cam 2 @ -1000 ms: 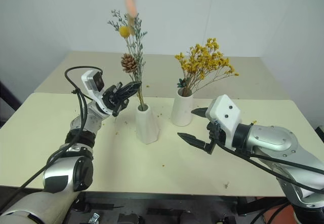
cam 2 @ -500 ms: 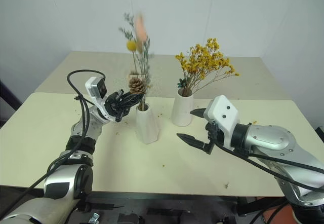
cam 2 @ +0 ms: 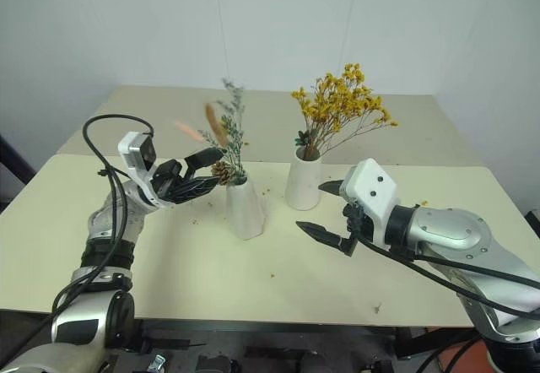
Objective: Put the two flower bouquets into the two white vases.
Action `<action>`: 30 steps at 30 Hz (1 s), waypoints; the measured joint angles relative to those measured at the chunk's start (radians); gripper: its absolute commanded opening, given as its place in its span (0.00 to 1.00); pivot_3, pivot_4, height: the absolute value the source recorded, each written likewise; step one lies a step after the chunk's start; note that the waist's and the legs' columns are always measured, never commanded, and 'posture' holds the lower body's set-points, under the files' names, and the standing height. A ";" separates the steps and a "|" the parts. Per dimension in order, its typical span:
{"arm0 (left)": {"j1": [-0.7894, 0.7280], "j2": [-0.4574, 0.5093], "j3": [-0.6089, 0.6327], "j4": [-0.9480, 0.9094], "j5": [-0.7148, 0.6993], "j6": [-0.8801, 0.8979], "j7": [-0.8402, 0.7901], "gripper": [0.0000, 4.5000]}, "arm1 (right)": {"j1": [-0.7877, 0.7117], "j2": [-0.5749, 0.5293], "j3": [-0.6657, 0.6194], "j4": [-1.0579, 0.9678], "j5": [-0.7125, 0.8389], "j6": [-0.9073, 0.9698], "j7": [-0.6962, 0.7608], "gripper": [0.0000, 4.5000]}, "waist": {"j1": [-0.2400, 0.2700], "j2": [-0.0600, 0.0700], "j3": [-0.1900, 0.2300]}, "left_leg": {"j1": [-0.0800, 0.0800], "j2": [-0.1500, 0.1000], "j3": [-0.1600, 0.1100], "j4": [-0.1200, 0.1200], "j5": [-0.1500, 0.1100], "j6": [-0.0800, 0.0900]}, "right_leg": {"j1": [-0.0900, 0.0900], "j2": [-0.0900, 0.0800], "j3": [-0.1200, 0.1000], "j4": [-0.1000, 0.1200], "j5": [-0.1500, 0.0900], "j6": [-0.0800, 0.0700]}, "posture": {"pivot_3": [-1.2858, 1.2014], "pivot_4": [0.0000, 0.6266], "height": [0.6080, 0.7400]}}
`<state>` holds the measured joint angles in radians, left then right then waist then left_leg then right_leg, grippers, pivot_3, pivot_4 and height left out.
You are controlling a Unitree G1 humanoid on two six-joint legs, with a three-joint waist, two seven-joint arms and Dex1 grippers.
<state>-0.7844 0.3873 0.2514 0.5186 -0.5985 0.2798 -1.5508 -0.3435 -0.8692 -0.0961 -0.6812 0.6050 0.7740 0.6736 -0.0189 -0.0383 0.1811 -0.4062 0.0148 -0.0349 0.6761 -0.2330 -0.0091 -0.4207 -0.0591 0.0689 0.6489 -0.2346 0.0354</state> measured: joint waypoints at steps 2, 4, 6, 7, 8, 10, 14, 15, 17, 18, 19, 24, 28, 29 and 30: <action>0.034 0.025 0.014 -0.050 -0.006 0.007 0.040 0.99 | -0.001 0.001 0.003 0.004 -0.003 0.000 0.000 1.00 | 0.000 0.000 0.000 | 0.000 0.000 0.000 0.000 0.000 0.000 | 0.000 0.000 0.000 0.000 0.000 0.000 | 0.52 0.24 1.00; 0.080 0.052 0.039 -0.119 -0.022 0.010 0.085 0.99 | -0.002 0.002 0.004 0.007 -0.006 -0.001 0.000 1.00 | -0.002 0.000 0.000 | 0.000 0.001 0.000 0.000 0.000 0.000 | -0.001 0.000 0.000 0.000 0.000 0.000 | 0.52 0.24 1.00; 0.133 0.083 0.070 -0.208 -0.056 0.033 0.125 0.99 | -0.003 0.003 0.005 0.013 -0.006 -0.005 0.003 1.00 | -0.003 0.000 0.000 | 0.000 0.001 0.000 0.000 0.000 0.000 | -0.001 0.000 0.000 0.000 0.000 0.000 | 0.52 0.24 1.00; 0.156 0.096 0.091 -0.247 -0.078 0.047 0.140 0.99 | -0.004 0.003 0.005 0.018 -0.007 -0.005 0.003 1.00 | -0.004 0.000 0.000 | 0.000 0.001 0.000 0.000 0.000 0.000 | -0.001 0.000 0.000 0.000 0.000 0.000 | 0.52 0.24 1.00; 0.188 0.112 0.112 -0.303 -0.106 0.070 0.166 0.99 | -0.005 0.004 0.006 0.024 -0.009 -0.006 0.005 1.00 | -0.004 0.000 0.000 | 0.000 0.001 0.000 0.000 0.000 0.000 | -0.001 0.000 0.000 0.000 0.000 0.000 | 0.52 0.24 1.00; 0.262 0.158 0.158 -0.423 -0.151 0.104 0.212 0.99 | -0.004 0.004 0.006 0.031 -0.013 -0.011 0.016 1.00 | -0.005 0.000 0.000 | 0.001 0.001 0.000 -0.001 0.000 0.000 | 0.000 0.000 0.000 0.000 0.000 0.000 | 0.52 0.24 1.00; 0.411 0.218 0.222 -0.591 -0.196 0.141 0.292 0.99 | 0.040 -0.006 -0.029 0.047 -0.003 -0.023 0.052 1.00 | 0.002 0.000 0.000 | 0.001 0.001 0.000 -0.001 0.000 0.000 | 0.001 0.000 0.000 0.000 0.000 0.000 | 0.52 0.24 1.00; 0.454 0.230 0.239 -0.623 -0.206 0.145 0.308 0.99 | 0.068 -0.017 -0.045 0.049 -0.006 -0.038 0.069 1.00 | 0.005 0.000 0.000 | 0.001 0.001 0.000 -0.001 0.000 0.000 | 0.001 0.000 0.000 -0.001 0.000 0.000 | 0.52 0.24 1.00; 0.528 0.254 0.269 -0.668 -0.211 0.150 0.339 0.99 | 0.119 -0.048 -0.071 0.069 -0.022 -0.065 0.102 1.00 | 0.007 0.000 0.000 | 0.001 0.001 0.000 -0.001 0.000 0.000 | 0.001 -0.001 0.000 -0.001 0.000 0.000 | 0.52 0.24 1.00; 0.565 0.269 0.281 -0.690 -0.210 0.152 0.350 0.99 | 0.135 -0.064 -0.083 0.085 -0.033 -0.076 0.118 1.00 | 0.006 0.000 0.000 | 0.001 0.001 0.001 0.000 0.000 0.000 | 0.001 -0.001 0.000 -0.001 0.000 0.000 | 0.52 0.24 1.00; 0.597 0.285 0.289 -0.708 -0.210 0.153 0.356 0.99 | 0.145 -0.080 -0.098 0.101 -0.038 -0.084 0.132 1.00 | 0.005 0.000 0.000 | 0.002 0.001 0.001 0.000 0.000 0.000 | 0.001 -0.001 0.000 -0.001 0.000 0.000 | 0.52 0.24 1.00; 0.667 0.301 0.355 -0.747 -0.272 0.161 0.404 0.99 | 0.161 -0.146 -0.186 0.158 -0.054 -0.121 0.196 1.00 | 0.004 0.000 0.000 | 0.003 0.003 0.002 0.000 0.000 0.000 | 0.001 0.001 0.000 -0.001 0.000 0.000 | 0.52 0.24 1.00; 0.680 0.302 0.367 -0.784 -0.291 0.162 0.456 0.99 | 0.174 -0.174 -0.203 0.207 -0.076 -0.154 0.240 1.00 | 0.004 0.000 0.000 | 0.003 0.002 0.003 0.000 0.000 0.000 | 0.002 0.000 0.001 -0.002 0.000 0.000 | 0.52 0.24 1.00; 0.685 0.303 0.367 -0.796 -0.292 0.162 0.467 0.99 | 0.170 -0.177 -0.203 0.220 -0.079 -0.157 0.244 1.00 | 0.004 0.000 0.000 | 0.003 0.002 0.004 0.000 0.000 0.000 | 0.002 0.000 0.001 -0.001 0.000 0.000 | 0.52 0.24 1.00; 0.687 0.304 0.367 -0.804 -0.299 0.162 0.478 0.99 | 0.165 -0.178 -0.203 0.229 -0.082 -0.161 0.247 1.00 | 0.004 0.000 0.000 | 0.003 0.003 0.004 -0.001 0.000 0.000 | 0.002 0.001 0.001 -0.001 0.000 0.000 | 0.52 0.24 1.00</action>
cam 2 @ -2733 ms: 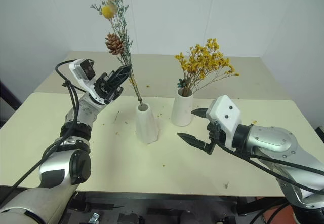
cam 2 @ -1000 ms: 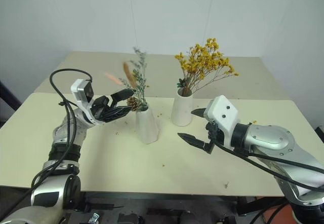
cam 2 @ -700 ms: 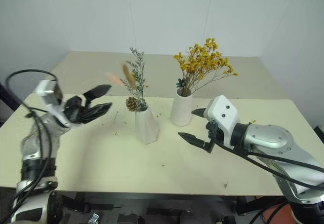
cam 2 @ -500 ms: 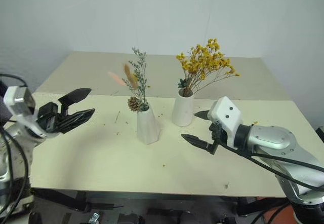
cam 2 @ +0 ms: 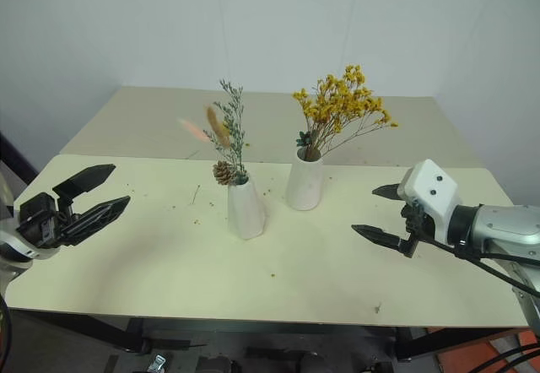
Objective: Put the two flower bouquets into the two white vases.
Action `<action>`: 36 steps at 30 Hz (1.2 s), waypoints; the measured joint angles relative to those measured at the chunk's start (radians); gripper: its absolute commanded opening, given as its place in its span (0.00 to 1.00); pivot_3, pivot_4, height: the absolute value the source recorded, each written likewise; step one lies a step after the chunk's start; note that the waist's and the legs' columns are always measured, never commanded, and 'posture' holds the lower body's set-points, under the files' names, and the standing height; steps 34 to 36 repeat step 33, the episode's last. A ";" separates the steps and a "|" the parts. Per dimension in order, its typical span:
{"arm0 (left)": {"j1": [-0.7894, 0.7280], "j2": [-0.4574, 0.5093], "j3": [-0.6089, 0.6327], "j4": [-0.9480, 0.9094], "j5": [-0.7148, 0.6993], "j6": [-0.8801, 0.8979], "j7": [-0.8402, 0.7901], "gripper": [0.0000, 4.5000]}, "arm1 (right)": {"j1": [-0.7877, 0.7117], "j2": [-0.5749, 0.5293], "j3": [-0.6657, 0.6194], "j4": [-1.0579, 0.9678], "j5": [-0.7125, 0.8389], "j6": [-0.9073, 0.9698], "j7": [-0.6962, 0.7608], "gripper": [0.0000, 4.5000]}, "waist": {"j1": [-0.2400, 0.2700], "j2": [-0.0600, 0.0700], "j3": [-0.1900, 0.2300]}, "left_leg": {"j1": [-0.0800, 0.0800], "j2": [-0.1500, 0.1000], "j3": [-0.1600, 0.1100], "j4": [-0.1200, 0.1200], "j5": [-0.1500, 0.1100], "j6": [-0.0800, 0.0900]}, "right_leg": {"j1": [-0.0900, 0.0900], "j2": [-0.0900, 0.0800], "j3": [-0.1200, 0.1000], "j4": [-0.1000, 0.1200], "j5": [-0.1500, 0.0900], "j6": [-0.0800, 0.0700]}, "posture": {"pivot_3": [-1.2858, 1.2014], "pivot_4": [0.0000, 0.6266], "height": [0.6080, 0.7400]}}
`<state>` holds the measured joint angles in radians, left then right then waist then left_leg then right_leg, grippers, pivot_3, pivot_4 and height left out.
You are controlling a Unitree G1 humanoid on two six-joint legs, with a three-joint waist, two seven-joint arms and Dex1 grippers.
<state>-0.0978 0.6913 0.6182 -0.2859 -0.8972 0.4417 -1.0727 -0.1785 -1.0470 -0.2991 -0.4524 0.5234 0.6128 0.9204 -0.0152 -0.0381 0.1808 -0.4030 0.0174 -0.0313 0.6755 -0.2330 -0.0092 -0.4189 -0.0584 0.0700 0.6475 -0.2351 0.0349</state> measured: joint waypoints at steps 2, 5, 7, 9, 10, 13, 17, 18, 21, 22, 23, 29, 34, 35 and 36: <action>-0.006 -0.005 0.011 -0.010 -0.037 0.000 0.027 0.99 | 0.004 0.001 -0.011 0.005 0.008 -0.011 0.016 1.00 | 0.000 0.000 0.000 | 0.000 0.000 0.000 0.000 0.000 0.000 | -0.001 0.000 0.000 0.000 0.000 0.000 | 0.52 0.24 1.00; -0.019 -0.010 0.050 -0.007 -0.083 0.000 0.081 0.99 | 0.051 0.002 -0.057 -0.001 0.010 -0.032 0.049 1.00 | 0.000 0.000 0.000 | 0.000 0.000 0.000 0.000 0.000 0.000 | 0.000 0.000 0.000 0.000 0.000 0.000 | 0.52 0.24 1.00; -0.019 -0.010 0.049 -0.007 -0.083 -0.001 0.092 0.99 | 0.062 0.003 -0.062 -0.002 0.006 -0.040 0.052 1.00 | 0.000 0.000 0.000 | 0.000 -0.001 0.000 0.000 0.000 0.000 | 0.000 0.000 0.000 0.000 0.000 0.000 | 0.52 0.24 1.00; -0.019 -0.007 0.029 -0.007 -0.074 -0.001 0.095 0.99 | 0.062 0.004 -0.063 -0.002 -0.004 -0.044 0.038 1.00 | 0.000 0.000 0.000 | 0.000 0.000 0.001 0.000 0.000 0.000 | 0.001 0.000 0.000 0.000 0.000 0.000 | 0.52 0.24 1.00; -0.019 -0.004 0.015 -0.006 -0.065 -0.002 0.094 0.99 | 0.062 0.008 -0.064 -0.003 -0.011 -0.045 0.027 1.00 | 0.000 0.000 0.000 | 0.000 0.000 0.001 0.000 0.000 0.000 | 0.001 0.000 0.000 0.000 0.000 0.000 | 0.52 0.24 1.00; -0.029 0.017 -0.025 0.009 -0.027 -0.009 0.084 0.99 | 0.062 0.026 -0.065 -0.006 -0.029 -0.045 -0.004 1.00 | 0.000 0.000 0.000 | 0.000 0.000 0.001 0.000 0.000 0.000 | 0.000 0.000 0.001 0.000 0.000 0.000 | 0.52 0.24 1.00; -0.051 0.083 -0.035 0.058 0.014 -0.023 0.058 0.99 | 0.079 0.057 -0.066 -0.026 -0.034 -0.059 -0.020 1.00 | -0.003 0.000 0.000 | 0.000 0.000 0.001 0.000 0.000 0.000 | -0.001 0.000 0.001 0.000 0.000 0.000 | 0.52 0.24 1.00; -0.054 0.102 -0.035 0.069 0.024 -0.026 0.051 0.99 | 0.083 0.076 -0.066 -0.030 -0.038 -0.072 -0.027 1.00 | -0.003 0.000 0.000 | 0.000 0.000 0.001 -0.001 0.000 0.000 | -0.001 0.000 0.001 0.000 0.000 0.000 | 0.52 0.24 1.00; -0.053 0.122 -0.035 0.085 0.034 -0.029 0.026 0.99 | 0.098 0.145 -0.057 -0.039 -0.076 -0.136 -0.062 1.00 | -0.003 0.000 0.000 | 0.000 0.000 0.001 -0.001 0.000 0.000 | -0.001 0.000 0.001 0.000 0.000 0.000 | 0.52 0.24 1.00; -0.053 0.122 -0.035 0.085 0.034 -0.028 0.024 0.99 | 0.106 0.153 -0.051 -0.039 -0.082 -0.149 -0.068 1.00 | -0.003 0.000 0.000 | 0.000 0.000 0.001 -0.001 0.000 0.000 | -0.001 0.000 0.001 0.000 0.000 0.000 | 0.52 0.24 1.00; -0.052 0.122 -0.036 0.085 0.034 -0.028 0.024 0.99 | 0.112 0.155 -0.043 -0.040 -0.086 -0.153 -0.069 1.00 | -0.003 0.000 0.000 | 0.000 0.000 0.001 -0.001 0.000 0.000 | -0.001 0.000 0.001 0.000 0.000 0.000 | 0.52 0.24 1.00; -0.007 0.175 -0.043 0.049 0.050 -0.012 0.021 0.99 | 0.124 0.156 -0.044 -0.051 -0.066 -0.160 -0.036 1.00 | -0.003 0.000 0.000 | 0.000 0.000 0.001 -0.001 0.000 0.000 | -0.001 0.000 0.001 0.000 0.000 0.000 | 0.52 0.24 1.00; 0.104 0.228 0.065 0.036 0.051 0.017 -0.027 0.99 | 0.126 0.167 -0.050 -0.048 -0.054 -0.161 -0.029 1.00 | -0.016 0.000 0.000 | 0.001 0.001 0.002 -0.002 0.000 0.000 | -0.001 0.000 0.001 0.000 -0.001 -0.001 | 0.52 0.24 1.00; 0.104 0.228 0.065 0.036 0.051 0.017 -0.027 0.99 | 0.126 0.167 -0.050 -0.048 -0.054 -0.161 -0.029 1.00 | -0.016 0.000 0.000 | 0.001 0.001 0.002 -0.002 0.000 0.000 | -0.001 0.000 0.001 0.000 -0.001 -0.001 | 0.52 0.24 1.00; 0.104 0.228 0.065 0.036 0.051 0.017 -0.027 0.99 | 0.126 0.167 -0.050 -0.048 -0.054 -0.161 -0.029 1.00 | -0.016 0.000 0.000 | 0.001 0.001 0.002 -0.002 0.000 0.000 | -0.001 0.000 0.001 0.000 -0.001 -0.001 | 0.52 0.24 1.00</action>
